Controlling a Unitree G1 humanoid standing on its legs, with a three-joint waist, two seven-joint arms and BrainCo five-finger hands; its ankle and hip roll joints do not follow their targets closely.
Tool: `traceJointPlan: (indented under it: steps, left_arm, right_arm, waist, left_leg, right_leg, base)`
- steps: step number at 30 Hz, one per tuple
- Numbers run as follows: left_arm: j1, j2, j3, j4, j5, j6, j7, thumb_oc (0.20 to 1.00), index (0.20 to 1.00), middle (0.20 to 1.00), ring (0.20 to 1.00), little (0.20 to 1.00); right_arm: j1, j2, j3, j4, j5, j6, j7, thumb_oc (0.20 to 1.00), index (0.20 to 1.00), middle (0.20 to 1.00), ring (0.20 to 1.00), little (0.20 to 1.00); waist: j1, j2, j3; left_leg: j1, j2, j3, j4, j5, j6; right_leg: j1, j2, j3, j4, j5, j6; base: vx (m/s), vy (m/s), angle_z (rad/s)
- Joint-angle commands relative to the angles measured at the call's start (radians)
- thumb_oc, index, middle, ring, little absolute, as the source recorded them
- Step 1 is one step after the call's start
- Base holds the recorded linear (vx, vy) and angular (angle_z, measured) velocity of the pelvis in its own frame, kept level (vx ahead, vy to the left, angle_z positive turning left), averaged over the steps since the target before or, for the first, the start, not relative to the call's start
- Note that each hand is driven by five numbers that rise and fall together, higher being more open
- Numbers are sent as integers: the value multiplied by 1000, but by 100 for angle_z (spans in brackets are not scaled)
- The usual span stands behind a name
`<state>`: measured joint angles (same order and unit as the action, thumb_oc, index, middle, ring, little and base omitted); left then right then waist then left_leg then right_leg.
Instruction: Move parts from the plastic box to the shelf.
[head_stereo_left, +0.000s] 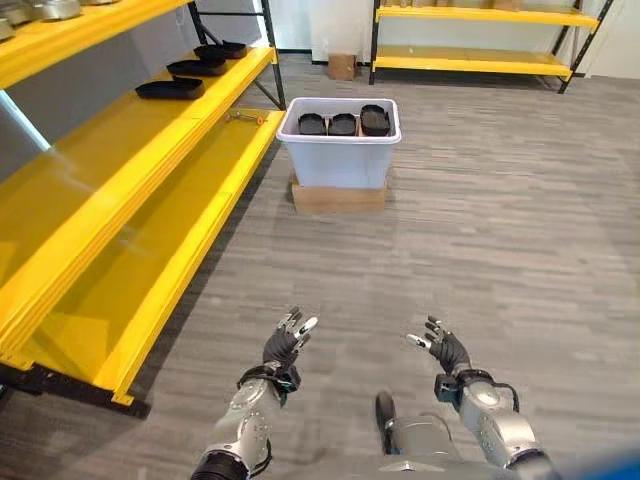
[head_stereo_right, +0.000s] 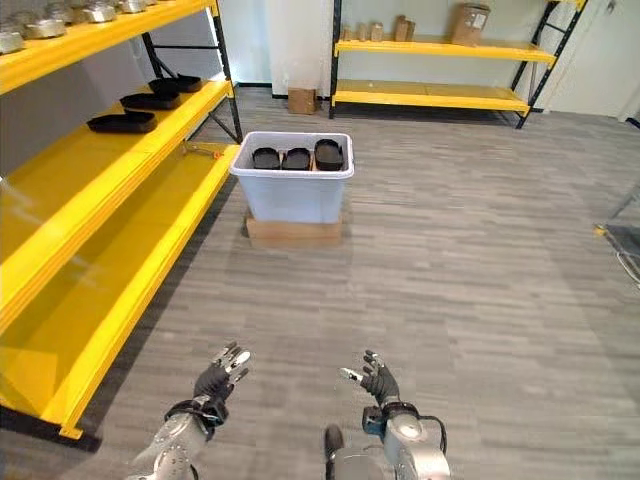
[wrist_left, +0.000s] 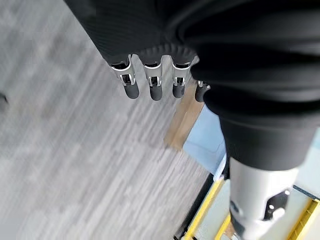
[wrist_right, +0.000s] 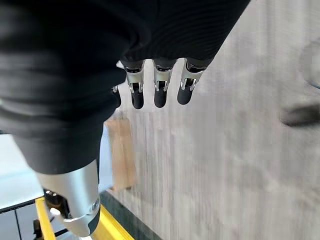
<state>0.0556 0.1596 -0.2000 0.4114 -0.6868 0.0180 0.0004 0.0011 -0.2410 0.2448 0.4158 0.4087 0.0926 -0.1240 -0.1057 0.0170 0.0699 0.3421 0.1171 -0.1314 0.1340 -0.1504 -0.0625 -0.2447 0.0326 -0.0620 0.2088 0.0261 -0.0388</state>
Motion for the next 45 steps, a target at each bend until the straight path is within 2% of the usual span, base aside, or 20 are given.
traceJointPlan:
  steps: [1,3,4,6,7,8,9,11,12,13,16,21,25,29,30,33,35,37,41,45]
  left_arm:
    - [-63,62,-2,-45,-7,-51,-10,1000,1000,1000,1000,1000]
    - [-62,63,-6,-56,-7,-50,-7,1000,1000,1000,1000,1000]
    - [-53,62,-5,-67,-13,-49,-6,1000,1000,1000,1000,1000]
    - [-39,63,-7,-76,-18,-47,-17,1000,1000,1000,1000,1000]
    - [-28,62,-2,-80,-22,-42,-18,1000,1000,1000,1000,1000]
    - [-26,60,-3,-76,-27,-38,-18,1000,1000,1000,1000,1000]
    - [-24,63,-1,-79,-24,-38,-19,1000,1000,1000,1000,1000]
    - [-16,69,-1,-79,-22,-43,-19,1000,1000,1000,1000,1000]
    - [-16,69,-1,-79,-22,-43,-19,1000,1000,1000,1000,1000]
    - [-14,70,1,-70,-18,-53,-18,1000,1000,1000,1000,1000]
    - [-6,71,14,-75,-21,-59,-3,1000,1000,1000,1000,1000]
    - [-5,78,21,-66,-20,-62,9,1000,1000,1000,1000,1000]
    - [-4,92,43,-75,-20,-58,21,1000,1000,1000,1000,1000]
    - [-8,101,49,-71,-14,-56,23,1000,1000,1000,1000,1000]
    - [-4,108,47,-76,-2,-49,17,1000,1000,1000,1000,1000]
    - [0,113,41,-89,2,-46,19,1000,1000,1000,1000,1000]
    - [-9,106,34,-66,12,-47,15,1000,1000,1000,1000,1000]
    - [-20,102,32,-54,12,-49,0,1000,1000,1000,1000,1000]
    - [-27,95,39,-48,9,-56,-12,1000,1000,1000,1000,1000]
    - [-19,91,45,-55,8,-57,-21,1000,1000,1000,1000,1000]
  right_arm:
    - [0,23,-14,-66,-2,-50,3,1000,1000,1000,1000,1000]
    - [7,14,-20,-67,3,-51,4,1000,1000,1000,1000,1000]
    - [17,3,-34,-69,-1,-48,1,1000,1000,1000,1000,1000]
    - [22,-8,-42,-73,-4,-48,5,1000,1000,1000,1000,1000]
    - [21,-15,-50,-80,-13,-42,0,1000,1000,1000,1000,1000]
    - [22,-12,-55,-78,-12,-40,-7,1000,1000,1000,1000,1000]
    - [22,-10,-60,-84,-12,-41,-12,1000,1000,1000,1000,1000]
    - [28,-7,-62,-85,-10,-47,-12,1000,1000,1000,1000,1000]
    - [29,-7,-62,-85,-10,-47,-12,1000,1000,1000,1000,1000]
    - [35,2,-58,-77,-16,-52,-13,1000,1000,1000,1000,1000]
    - [39,9,-42,-86,-33,-48,-1,1000,1000,1000,1000,1000]
    - [32,31,-24,-89,-32,-47,3,1000,1000,1000,1000,1000]
    - [9,49,-6,-90,-42,-41,9,1000,1000,1000,1000,1000]
    - [12,59,-2,-91,-39,-45,12,1000,1000,1000,1000,1000]
    - [32,66,-3,-111,-39,-47,14,1000,1000,1000,1000,1000]
    - [39,70,-4,-113,-37,-47,14,1000,1000,1000,1000,1000]
    - [53,70,-10,-115,-36,-48,18,1000,1000,1000,1000,1000]
    - [50,67,-14,-120,-30,-49,18,1000,1000,1000,1000,1000]
    - [27,66,-15,-107,-31,-49,20,1000,1000,1000,1000,1000]
    - [20,60,-11,-104,-43,-46,27,1000,1000,1000,1000,1000]
  waist:
    - [-23,-24,-16]
    - [-27,-30,-17]
    - [-14,-61,-8]
    - [18,-101,17]
    - [41,-130,35]
    - [75,-139,56]
    - [85,-145,61]
    - [97,-139,63]
    - [99,-140,67]
    - [118,-114,61]
    - [141,-92,50]
    - [142,-81,6]
    - [165,-82,-13]
    - [160,-77,-3]
    - [143,-48,16]
    - [125,-21,38]
    - [82,-14,54]
    - [68,-32,61]
    - [50,-40,74]
    - [48,-42,70]
  left_leg:
    - [-34,-97,-12,-33,140,33]
    - [-64,-89,-1,73,209,2]
    - [-159,-109,27,316,308,-28]
    - [-269,-171,41,537,319,-26]
    - [-373,-172,105,581,274,11]
    - [-497,-150,151,515,207,47]
    - [-525,-140,162,454,195,56]
    - [-556,-101,169,257,222,57]
    - [-547,-102,170,253,221,57]
    - [-571,-61,150,-7,308,30]
    - [-557,-52,86,-179,377,-10]
    - [-455,-83,110,-194,350,20]
    - [-398,-125,138,-193,288,82]
    - [-370,-135,130,-187,265,103]
    - [-321,-129,111,-194,247,132]
    - [-290,-117,106,-202,241,144]
    - [-243,-134,87,-202,216,142]
    - [-202,-161,91,-213,186,135]
    - [-129,-167,67,-219,130,109]
    - [-84,-164,58,-219,103,101]
  right_leg:
    - [-5,-56,6,-98,153,84]
    - [30,-48,-6,-107,125,65]
    - [93,-58,-9,-140,112,41]
    - [147,-78,9,-162,106,24]
    - [186,-97,25,-176,97,17]
    - [232,-98,53,-189,89,21]
    - [252,-101,63,-198,83,25]
    - [275,-95,79,-212,63,34]
    - [282,-96,80,-213,62,34]
    - [317,-74,95,-231,31,42]
    - [385,-74,127,-230,-12,51]
    - [406,-103,128,-174,-16,74]
    - [360,-150,154,-24,69,123]
    - [305,-139,168,107,146,138]
    - [198,-101,162,354,216,142]
    - [120,-82,121,486,198,135]
    - [22,-59,65,421,139,120]
    - [1,-127,-20,176,154,121]
    - [9,-158,-42,-163,201,143]
    - [23,-149,-1,-191,222,151]
  base:
    - [298,-127,61]
    - [416,-203,26]
    - [384,-252,-1]
    - [343,-243,-7]
    - [379,-165,-56]
    - [362,-94,-67]
    - [291,39,-51]
    - [207,81,-36]
    - [342,164,-57]
    - [356,178,-54]
    - [435,239,-47]
    - [305,215,-22]
    - [224,202,-24]
    - [122,140,15]
    - [143,244,32]
    - [145,192,-4]
    - [280,85,5]
    - [322,-43,31]
    - [302,-80,47]
    - [222,-54,0]
